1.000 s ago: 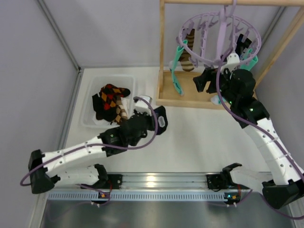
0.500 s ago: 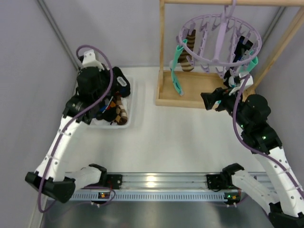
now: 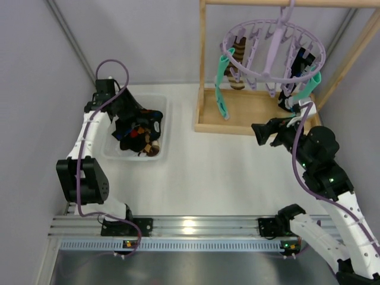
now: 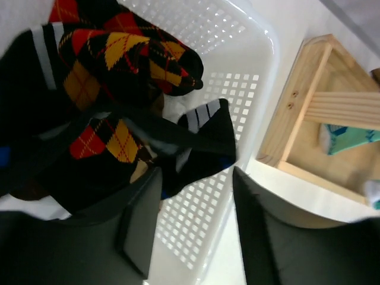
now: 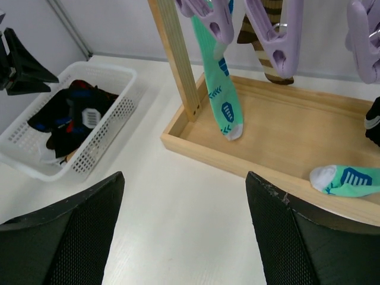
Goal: Remove the socks clipped to the hanger
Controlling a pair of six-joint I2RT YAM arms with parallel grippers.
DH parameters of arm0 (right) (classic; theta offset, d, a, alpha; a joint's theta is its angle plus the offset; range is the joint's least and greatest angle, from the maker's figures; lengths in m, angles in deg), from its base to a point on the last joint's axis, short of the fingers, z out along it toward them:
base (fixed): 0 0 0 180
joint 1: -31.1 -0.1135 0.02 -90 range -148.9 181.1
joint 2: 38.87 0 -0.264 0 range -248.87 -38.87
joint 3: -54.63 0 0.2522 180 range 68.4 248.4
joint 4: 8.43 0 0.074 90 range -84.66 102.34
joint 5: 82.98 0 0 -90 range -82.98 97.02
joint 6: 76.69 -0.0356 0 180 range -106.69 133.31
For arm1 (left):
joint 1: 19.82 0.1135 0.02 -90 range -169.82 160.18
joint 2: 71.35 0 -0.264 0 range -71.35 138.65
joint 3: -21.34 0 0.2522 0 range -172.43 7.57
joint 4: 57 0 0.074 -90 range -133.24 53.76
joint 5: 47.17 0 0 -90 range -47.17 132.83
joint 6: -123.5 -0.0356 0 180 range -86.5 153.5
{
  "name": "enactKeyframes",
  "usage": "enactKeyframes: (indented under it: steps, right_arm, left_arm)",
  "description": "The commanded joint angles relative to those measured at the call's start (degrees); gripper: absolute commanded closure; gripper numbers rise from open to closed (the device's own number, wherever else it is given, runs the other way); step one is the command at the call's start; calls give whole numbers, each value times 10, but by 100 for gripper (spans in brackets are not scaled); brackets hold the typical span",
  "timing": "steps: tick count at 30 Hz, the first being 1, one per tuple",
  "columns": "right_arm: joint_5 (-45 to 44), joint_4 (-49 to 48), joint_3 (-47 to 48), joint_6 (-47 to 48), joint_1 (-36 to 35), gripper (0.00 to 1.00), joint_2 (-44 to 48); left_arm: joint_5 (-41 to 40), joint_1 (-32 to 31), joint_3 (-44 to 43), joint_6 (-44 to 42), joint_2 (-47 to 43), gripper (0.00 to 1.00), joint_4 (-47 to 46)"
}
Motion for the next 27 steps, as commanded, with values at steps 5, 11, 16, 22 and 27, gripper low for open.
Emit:
enactKeyframes:
  steps: [5, 11, 16, 22, 27]
  right_arm:
    - [-12, 5, -25, -4, 4, 18, 29]
    - [-25, 0, -60, -24, 3, 17, 35]
    - [-23, -43, -99, -52, 4, 13, 29]
    - [-55, -50, -120, -66, 4, 11, 70]
    - [-71, -11, -120, -71, 4, 10, 123]
  left_arm:
    - [71, 19, -19, 11, -65, 4, 0]
    - [63, -36, 19, -21, -184, 2, -25]
    - [41, -237, 99, -52, -263, 2, -110]
    - [26, -371, 209, -112, -263, 2, -301]
    - [-48, -446, 190, -162, -163, 2, -404]
